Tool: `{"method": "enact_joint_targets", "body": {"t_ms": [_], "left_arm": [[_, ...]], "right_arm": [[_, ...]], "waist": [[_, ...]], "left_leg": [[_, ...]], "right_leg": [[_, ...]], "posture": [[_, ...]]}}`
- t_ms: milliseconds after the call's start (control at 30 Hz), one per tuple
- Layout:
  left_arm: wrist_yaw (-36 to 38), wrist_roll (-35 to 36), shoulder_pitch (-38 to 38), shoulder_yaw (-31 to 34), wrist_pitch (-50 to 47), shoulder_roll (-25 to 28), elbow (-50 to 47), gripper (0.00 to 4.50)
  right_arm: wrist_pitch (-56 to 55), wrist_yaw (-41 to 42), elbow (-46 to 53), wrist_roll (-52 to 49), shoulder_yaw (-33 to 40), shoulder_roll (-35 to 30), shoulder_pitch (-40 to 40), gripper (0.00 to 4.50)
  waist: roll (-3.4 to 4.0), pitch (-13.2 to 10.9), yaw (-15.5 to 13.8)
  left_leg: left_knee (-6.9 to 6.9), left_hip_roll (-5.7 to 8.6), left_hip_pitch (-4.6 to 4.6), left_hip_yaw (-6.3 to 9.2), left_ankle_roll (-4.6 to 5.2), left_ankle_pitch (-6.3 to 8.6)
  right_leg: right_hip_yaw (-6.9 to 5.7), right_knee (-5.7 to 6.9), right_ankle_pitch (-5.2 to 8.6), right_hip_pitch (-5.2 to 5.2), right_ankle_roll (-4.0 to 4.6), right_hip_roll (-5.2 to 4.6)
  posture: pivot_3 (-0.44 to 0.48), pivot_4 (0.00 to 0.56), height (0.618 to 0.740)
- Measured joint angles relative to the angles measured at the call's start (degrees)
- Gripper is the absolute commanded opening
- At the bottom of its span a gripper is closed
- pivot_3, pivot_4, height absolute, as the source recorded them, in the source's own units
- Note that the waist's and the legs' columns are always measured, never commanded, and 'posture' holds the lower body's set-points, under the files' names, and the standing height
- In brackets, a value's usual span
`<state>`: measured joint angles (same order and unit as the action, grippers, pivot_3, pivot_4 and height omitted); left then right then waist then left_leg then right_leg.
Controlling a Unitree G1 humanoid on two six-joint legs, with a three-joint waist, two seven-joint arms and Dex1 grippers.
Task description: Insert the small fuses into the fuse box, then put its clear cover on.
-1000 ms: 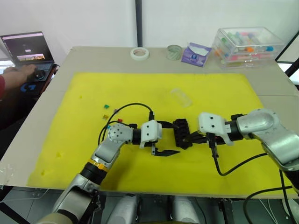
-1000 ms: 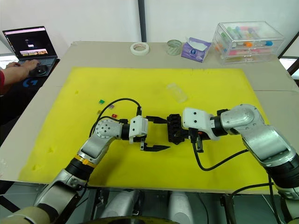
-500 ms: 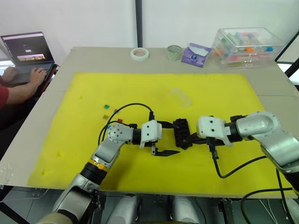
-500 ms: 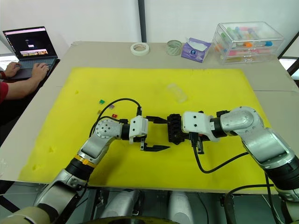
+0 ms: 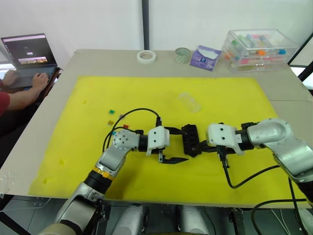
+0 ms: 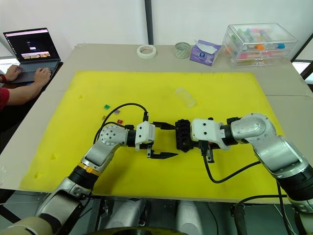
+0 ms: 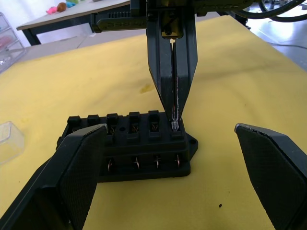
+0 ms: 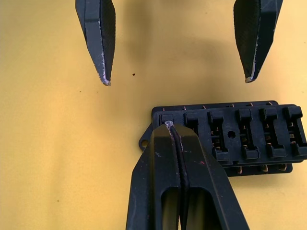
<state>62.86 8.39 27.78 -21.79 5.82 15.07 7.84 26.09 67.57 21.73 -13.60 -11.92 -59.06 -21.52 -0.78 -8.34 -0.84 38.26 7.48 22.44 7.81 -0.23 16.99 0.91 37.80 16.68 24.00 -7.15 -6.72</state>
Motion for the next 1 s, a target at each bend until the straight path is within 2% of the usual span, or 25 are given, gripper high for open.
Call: {"method": "enact_joint_targets", "body": {"t_ms": [200, 333, 467, 600, 733, 867, 1000], "left_arm": [[0.63, 0.53, -0.71, 0.25, -0.3, 1.0, -1.3, 4.5], [0.64, 2.5, -3.53, 1.09, -1.88, 2.76, -4.89, 4.5], [0.68, 4.93, -7.27, 3.99, -4.5, 7.21, -9.78, 4.5], [0.69, 8.04, -10.66, 8.89, -7.66, 13.06, -14.78, 4.5], [-0.37, 13.46, -13.81, 16.61, -13.34, 18.74, -19.87, 4.5], [-1.91, 17.83, -14.86, 26.35, -18.42, 25.16, -21.16, 4.5], [-4.1, 18.38, -15.58, 37.48, -19.8, 31.33, -10.88, 4.5]], "right_arm": [[5.05, -0.35, -0.71, -3.3, 2.49, 1.08, -1.01, 0.02], [11.75, -2.25, -0.23, -8.73, 7.15, 2.77, -2.5, 0.02], [13.75, -3.75, 0.83, -11.88, 12.66, 2.8, -1.83, 0.02], [9.63, -5.9, 0.83, -12.41, 16.4, 5.11, 1.06, 0.02], [5.16, -7.67, 0.29, -12.21, 20.72, 6.24, 4.11, 0.89], [1.21, -9.29, -2.43, -10.98, 26.1, 6.16, 6.74, 2.37], [-4.0, -13.17, -7.91, -7.39, 32.25, 6.2, 10.86, 3.83]], "waist": [[0.0, 0.0, 0.04], [0.01, -0.01, 0.1], [0.01, -0.01, 0.12], [0.03, -0.01, 0.11], [0.04, -0.02, 0.08], [0.04, -0.02, 0.14], [0.07, -0.01, 0.16]], "left_leg": [[-0.01, 0.0, 0.0, 0.0, 0.0, 0.0], [-0.05, -0.01, 0.01, 0.0, 0.0, 0.0], [-0.07, -0.02, 0.01, 0.0, 0.0, 0.0], [-0.09, -0.01, 0.01, 0.0, 0.0, 0.0], [-0.08, -0.01, 0.01, 0.0, 0.0, 0.0], [-0.1, -0.02, 0.01, 0.0, 0.0, 0.0], [-0.15, -0.02, 0.0, -0.01, 0.0, 0.0]], "right_leg": [[0.01, 0.0, 0.0, 0.03, 0.0, 0.0], [0.05, 0.0, 0.0, 0.07, 0.0, 0.0], [0.07, 0.0, 0.0, 0.08, 0.0, 0.02], [0.09, 0.0, 0.0, 0.08, 0.0, 0.0], [0.08, 0.01, 0.0, 0.08, 0.0, 0.01], [0.08, 0.01, 0.0, 0.09, 0.0, 0.02], [0.06, 0.02, 0.0, 0.11, 0.01, 0.05]], "posture": [[0.0, 0.15, 0.74], [0.0, 0.15, 0.74], [0.0, 0.15, 0.74], [0.0, 0.15, 0.74], [0.0, 0.15, 0.74], [0.0, 0.15, 0.74], [0.0, 0.15, 0.74]]}}
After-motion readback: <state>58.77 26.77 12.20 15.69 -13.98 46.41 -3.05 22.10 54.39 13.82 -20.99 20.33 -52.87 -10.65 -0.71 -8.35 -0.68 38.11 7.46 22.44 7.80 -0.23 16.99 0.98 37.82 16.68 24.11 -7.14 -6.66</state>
